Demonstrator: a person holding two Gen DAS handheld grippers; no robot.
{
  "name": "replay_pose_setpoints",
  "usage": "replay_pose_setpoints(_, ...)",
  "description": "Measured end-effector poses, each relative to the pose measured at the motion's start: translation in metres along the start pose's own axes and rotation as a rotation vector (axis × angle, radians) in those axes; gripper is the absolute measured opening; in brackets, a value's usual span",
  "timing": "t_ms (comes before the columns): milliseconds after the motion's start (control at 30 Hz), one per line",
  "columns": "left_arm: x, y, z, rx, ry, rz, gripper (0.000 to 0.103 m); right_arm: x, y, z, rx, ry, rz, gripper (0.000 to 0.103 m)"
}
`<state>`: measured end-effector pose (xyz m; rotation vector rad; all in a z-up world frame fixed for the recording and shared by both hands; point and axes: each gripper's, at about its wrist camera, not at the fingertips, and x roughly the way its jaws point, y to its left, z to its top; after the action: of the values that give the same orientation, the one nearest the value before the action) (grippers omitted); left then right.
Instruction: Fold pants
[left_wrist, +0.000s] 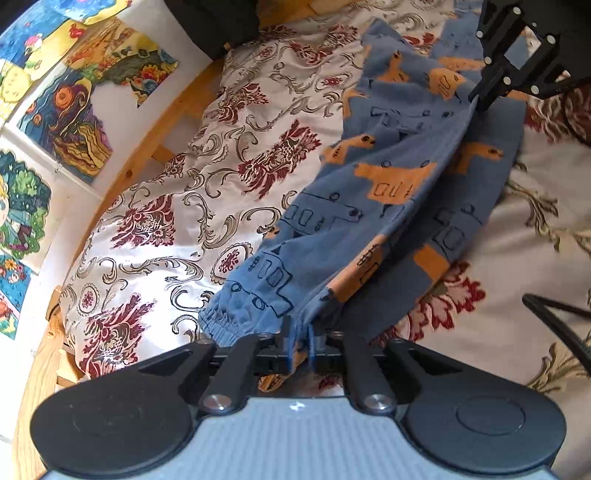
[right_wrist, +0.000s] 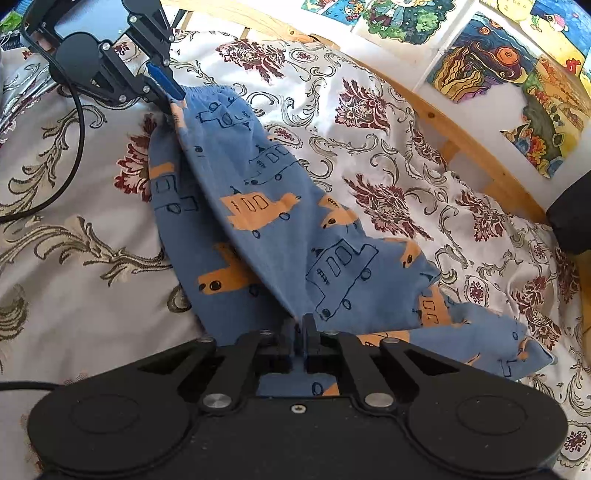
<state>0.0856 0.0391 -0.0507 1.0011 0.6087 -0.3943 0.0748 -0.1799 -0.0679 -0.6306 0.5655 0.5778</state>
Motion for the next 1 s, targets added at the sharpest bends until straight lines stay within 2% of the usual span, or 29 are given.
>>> replay_pose_setpoints(33, 0.0, -0.001, -0.001, 0.007, -0.002, 0.005, 0.016, 0.001, 0.0, -0.001, -0.002, -0.002, 0.001, 0.018)
replay_pose_setpoints(133, 0.0, -0.003, -0.001, 0.023, -0.001, 0.008, 0.021, 0.002, 0.001, -0.002, -0.018, -0.009, -0.014, 0.031)
replay_pose_setpoints(233, 0.002, -0.006, 0.001, 0.046, -0.006, 0.012, 0.028, 0.002, 0.004, -0.004, -0.062, -0.012, -0.036, 0.041)
replay_pose_setpoints(300, 0.003, -0.01, 0.002, 0.074, -0.009, 0.007, 0.028, 0.0, 0.005, -0.007, -0.106, -0.011, -0.052, 0.046)
replay_pose_setpoints(400, 0.005, -0.014, 0.002, 0.102, -0.009, 0.001, 0.026, 0.0, 0.003, -0.012, -0.185, -0.001, -0.067, 0.05)
replay_pose_setpoints(433, 0.007, -0.015, 0.001, 0.105, -0.007, 0.003, 0.017, 0.0, 0.001, -0.013, -0.213, 0.003, -0.078, 0.049)
replay_pose_setpoints(500, 0.009, -0.016, 0.001, 0.104, -0.004, 0.004, 0.014, 0.003, -0.006, -0.015, -0.239, 0.014, -0.102, 0.05)
replay_pose_setpoints(567, 0.009, -0.015, 0.0, 0.094, -0.005, -0.004, 0.009, 0.007, -0.015, -0.017, -0.25, 0.031, -0.11, 0.048)
replay_pose_setpoints(667, 0.01, -0.013, -0.001, 0.081, 0.001, -0.014, 0.007, 0.014, -0.018, -0.022, -0.298, 0.048, -0.116, 0.04)
replay_pose_setpoints(733, 0.011, -0.012, -0.001, 0.069, 0.005, -0.018, 0.006, 0.015, -0.017, -0.025, -0.329, 0.042, -0.124, 0.022)
replay_pose_setpoints(800, 0.011, -0.012, -0.001, 0.071, 0.007, -0.018, 0.005, 0.015, -0.015, -0.027, -0.343, 0.037, -0.127, 0.009)
replay_pose_setpoints(867, 0.011, -0.012, -0.001, 0.07, 0.006, -0.017, 0.005, 0.014, -0.012, -0.029, -0.359, 0.03, -0.131, 0.0)
replay_pose_setpoints(1000, 0.011, -0.012, -0.001, 0.064, 0.008, -0.014, 0.004, 0.011, -0.011, -0.032, -0.391, 0.042, -0.135, 0.0)
